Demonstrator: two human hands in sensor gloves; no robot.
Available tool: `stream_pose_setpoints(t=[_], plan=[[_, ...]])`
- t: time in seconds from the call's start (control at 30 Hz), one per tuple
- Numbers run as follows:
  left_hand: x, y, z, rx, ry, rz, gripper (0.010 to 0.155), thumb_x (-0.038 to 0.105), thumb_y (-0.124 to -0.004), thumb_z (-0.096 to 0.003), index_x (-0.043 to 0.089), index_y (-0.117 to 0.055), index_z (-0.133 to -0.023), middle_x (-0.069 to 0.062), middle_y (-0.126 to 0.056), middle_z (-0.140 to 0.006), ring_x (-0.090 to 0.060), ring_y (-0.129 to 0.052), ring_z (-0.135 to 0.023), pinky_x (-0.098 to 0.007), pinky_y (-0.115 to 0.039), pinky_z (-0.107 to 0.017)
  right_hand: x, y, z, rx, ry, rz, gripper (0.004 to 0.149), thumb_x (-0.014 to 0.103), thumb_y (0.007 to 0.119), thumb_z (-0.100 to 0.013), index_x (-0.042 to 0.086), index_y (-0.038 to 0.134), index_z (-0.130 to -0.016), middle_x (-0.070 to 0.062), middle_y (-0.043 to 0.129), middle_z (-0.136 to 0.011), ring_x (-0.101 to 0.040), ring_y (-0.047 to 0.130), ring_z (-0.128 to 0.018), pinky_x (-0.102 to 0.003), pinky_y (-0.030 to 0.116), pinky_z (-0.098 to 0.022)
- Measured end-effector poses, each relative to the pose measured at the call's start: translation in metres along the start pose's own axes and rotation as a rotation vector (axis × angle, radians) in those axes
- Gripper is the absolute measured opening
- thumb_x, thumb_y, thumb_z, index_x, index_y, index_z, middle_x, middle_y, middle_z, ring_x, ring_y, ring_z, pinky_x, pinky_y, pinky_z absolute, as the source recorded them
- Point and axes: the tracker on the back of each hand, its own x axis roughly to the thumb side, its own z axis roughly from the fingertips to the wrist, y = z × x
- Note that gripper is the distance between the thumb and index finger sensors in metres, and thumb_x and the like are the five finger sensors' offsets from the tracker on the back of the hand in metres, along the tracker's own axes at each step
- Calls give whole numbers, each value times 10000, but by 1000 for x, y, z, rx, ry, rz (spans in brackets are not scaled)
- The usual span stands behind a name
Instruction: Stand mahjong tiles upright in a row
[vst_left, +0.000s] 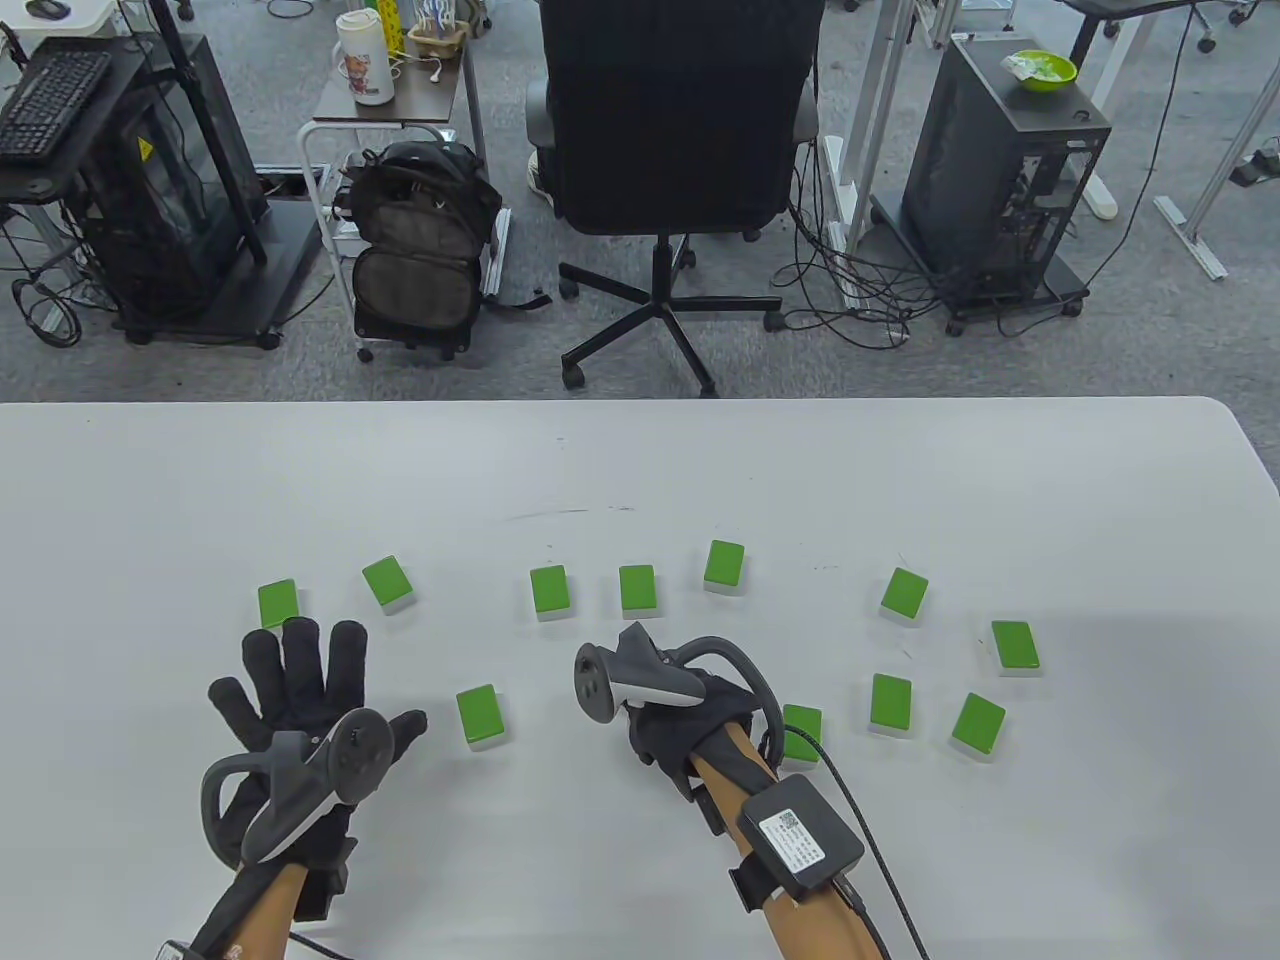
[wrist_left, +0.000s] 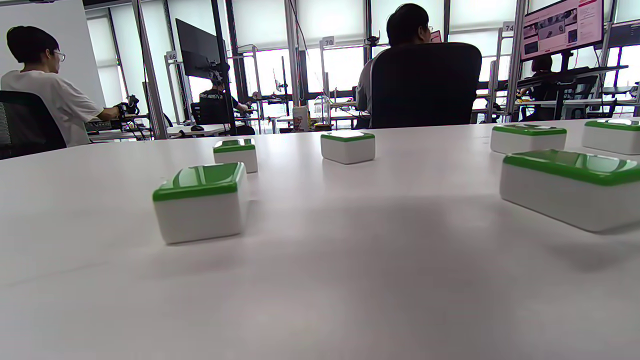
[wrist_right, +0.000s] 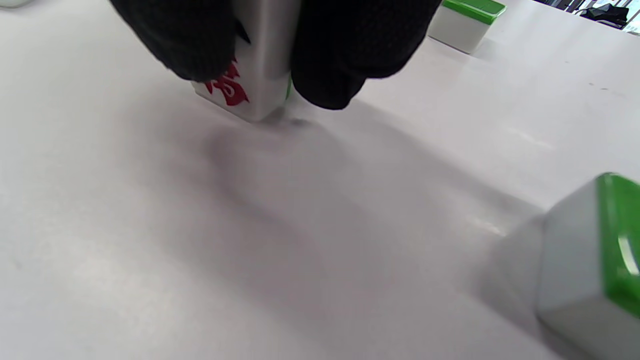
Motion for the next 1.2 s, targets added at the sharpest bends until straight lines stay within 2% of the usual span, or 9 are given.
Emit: stream_pose_setpoints(t=[0.13, 0.27, 0.37, 0.47, 0.67, 0.77, 0.87, 1.1, 1.2], plan=[[-1, 0, 0, 1, 1, 4, 1010, 747, -511, -588, 142, 43, -1177, -275, 74, -1211, -631, 13, -1068, -830, -117, -718, -6, -7, 14, -37, -26, 3, 828, 422, 758, -514, 376, 103, -1019, -63, 392, -1172, -286, 797, -934, -389, 748, -683], [-2, 0, 0, 2, 2, 12, 1011, 746, -511, -590, 139, 43, -1178, -275, 74, -1211, -632, 11, -1068, -830, -119, -717, -20, -11, 43, -149, -26, 35, 870, 446, 754, -506, 364, 59, -1023, -115, 318, -1183, -345, 725, -1005, -457, 703, -731], [-2, 0, -1, 1, 3, 17, 1009, 747, -510, -590, 141, 43, -1178, -276, 75, -1211, -633, 14, -1067, -830, -119, -718, -37, 0, 67, -222, 49, 85, 839, 474, 740, -506, 373, 97, -1036, -128, 333, -1187, -373, 705, -1022, -486, 690, -740], [-3, -1, -1, -3, 6, 14, 1010, 747, -510, -591, 140, 44, -1178, -277, 75, -1210, -632, 14, -1067, -830, -119, -717, -57, 23, 82, -219, 178, 125, 799, 506, 714, -516, 377, 135, -1052, -146, 344, -1192, -402, 703, -1022, -504, 687, -740], [-3, -1, -1, -8, 12, 9, 1008, 745, -511, -591, 140, 42, -1178, -276, 75, -1209, -631, 13, -1067, -829, -119, -718, -83, 66, 79, -75, 256, 74, 750, 528, 674, -534, 428, 127, -1038, -171, 276, -1194, -447, 696, -1022, -524, 690, -734], [-3, -2, -2, -13, 15, 10, 1006, 745, -509, -591, 142, 42, -1178, -276, 76, -1209, -631, 12, -1067, -828, -121, -719, -85, 72, 74, -27, 246, 50, 731, 524, 667, -542, 439, 134, -1036, -180, 254, -1189, -427, 710, -1018, -506, 701, -730], [-5, -3, -3, -22, 16, 15, 1008, 746, -509, -591, 140, 42, -1178, -279, 76, -1208, -634, 12, -1066, -829, -122, -718, -83, 76, 70, 12, 241, 48, 677, 515, 664, -545, 417, 235, -1061, -203, 205, -1173, -387, 728, -1008, -484, 709, -726], [-5, -4, -3, -35, 21, 17, 1008, 747, -507, -591, 139, 42, -1178, -282, 77, -1206, -636, 9, -1064, -828, -126, -718, -77, 79, 69, -29, 229, 93, 670, 493, 681, -534, 292, 342, -1076, -274, 237, -1141, -411, 760, -963, -466, 735, -709], [-6, -4, -3, -34, 23, 18, 1006, 744, -508, -592, 137, 39, -1179, -282, 76, -1206, -637, 10, -1063, -829, -127, -718, -78, 79, 67, -80, 251, 82, 652, 484, 712, -519, 313, 379, -1052, -259, 305, -1148, -364, 808, -913, -433, 755, -680]])
